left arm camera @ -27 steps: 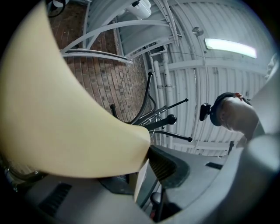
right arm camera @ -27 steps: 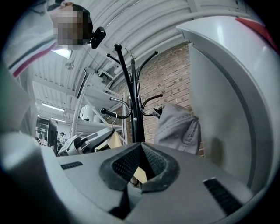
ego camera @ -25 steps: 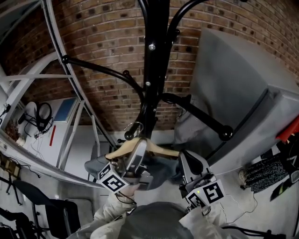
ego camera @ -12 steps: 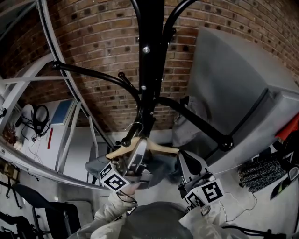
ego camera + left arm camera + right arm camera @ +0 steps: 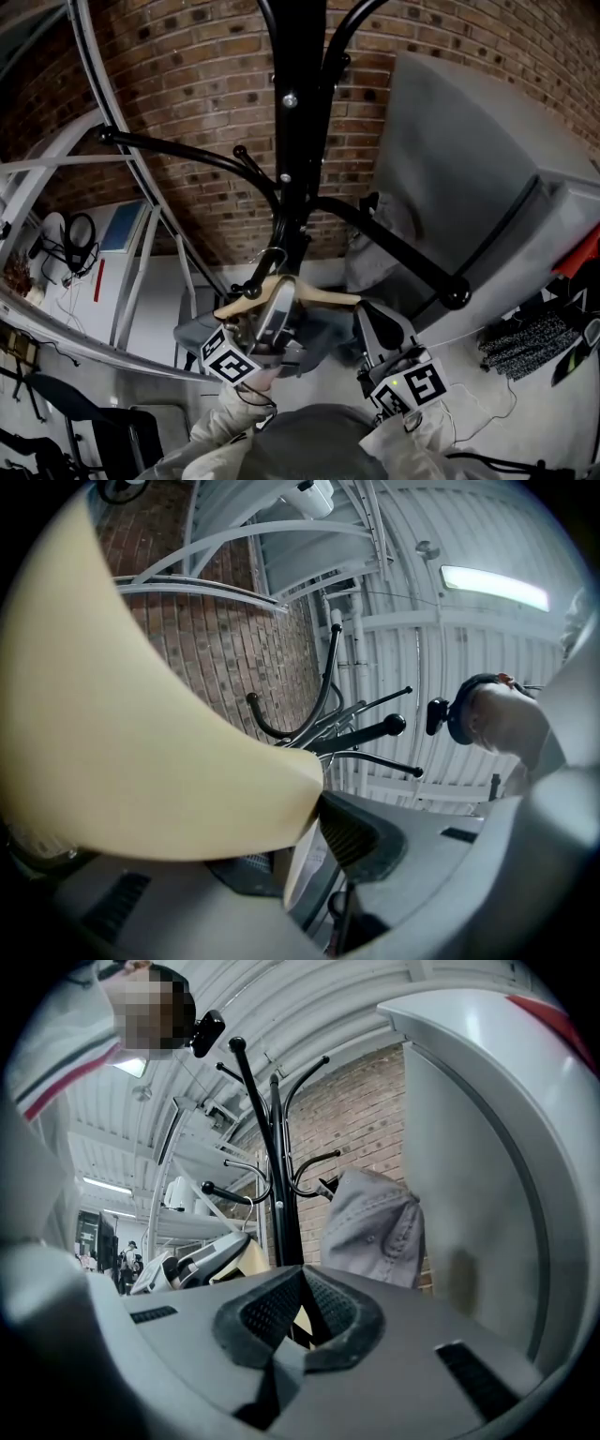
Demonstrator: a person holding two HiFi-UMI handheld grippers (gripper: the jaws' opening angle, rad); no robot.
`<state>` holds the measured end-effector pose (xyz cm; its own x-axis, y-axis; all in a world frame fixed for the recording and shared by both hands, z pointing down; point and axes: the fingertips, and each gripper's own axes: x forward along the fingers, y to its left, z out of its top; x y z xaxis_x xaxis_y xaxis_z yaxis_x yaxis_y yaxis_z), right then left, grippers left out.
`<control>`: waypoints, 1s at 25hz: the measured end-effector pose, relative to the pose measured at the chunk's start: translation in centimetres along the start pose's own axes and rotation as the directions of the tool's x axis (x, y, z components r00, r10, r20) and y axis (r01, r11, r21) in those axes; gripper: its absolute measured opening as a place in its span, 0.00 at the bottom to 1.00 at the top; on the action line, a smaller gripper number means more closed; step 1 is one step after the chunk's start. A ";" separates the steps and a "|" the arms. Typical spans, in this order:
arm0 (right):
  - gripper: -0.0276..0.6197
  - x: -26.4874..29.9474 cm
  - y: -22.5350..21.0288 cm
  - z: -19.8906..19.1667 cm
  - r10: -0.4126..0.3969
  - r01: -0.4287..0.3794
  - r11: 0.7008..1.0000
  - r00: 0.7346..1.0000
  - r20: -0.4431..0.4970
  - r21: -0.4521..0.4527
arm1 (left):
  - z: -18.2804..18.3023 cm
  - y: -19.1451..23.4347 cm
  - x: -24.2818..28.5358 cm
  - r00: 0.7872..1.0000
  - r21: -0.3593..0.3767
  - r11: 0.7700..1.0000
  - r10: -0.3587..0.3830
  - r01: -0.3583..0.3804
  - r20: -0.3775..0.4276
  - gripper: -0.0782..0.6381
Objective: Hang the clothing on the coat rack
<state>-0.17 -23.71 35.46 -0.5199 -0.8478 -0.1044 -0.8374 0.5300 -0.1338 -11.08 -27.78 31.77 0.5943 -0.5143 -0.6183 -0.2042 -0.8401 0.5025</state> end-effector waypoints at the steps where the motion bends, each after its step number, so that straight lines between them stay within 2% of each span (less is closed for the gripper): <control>1: 0.08 0.0 0.0 0.0 -0.001 0.001 1.000 1.000 0.000 0.001 | 0.0 0.0 0.0 1.000 -0.001 1.000 -0.001 0.001 0.001 0.26; 8: 0.08 -0.1 0.1 -0.5 0.001 -0.001 1.000 1.000 -0.011 0.011 | -0.4 0.2 -0.4 1.000 0.011 1.000 0.017 -0.017 -0.023 0.28; 17: 0.08 -0.7 0.4 -0.6 0.005 -0.005 1.000 1.000 -0.020 0.013 | -2.1 1.2 -1.9 0.994 0.001 0.996 0.090 -0.090 -0.063 0.28; 25: 0.08 -1.9 1.1 -0.8 0.027 -0.026 0.999 0.999 -0.029 0.029 | -3.2 0.4 -3.2 0.984 0.048 0.988 0.152 -0.148 -0.096 0.28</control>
<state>-0.20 -21.53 36.31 -0.5472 -0.8332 -0.0793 -0.8181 0.5525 -0.1598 -10.57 -25.96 35.91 0.6281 -0.6169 -0.4743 -0.3267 -0.7622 0.5588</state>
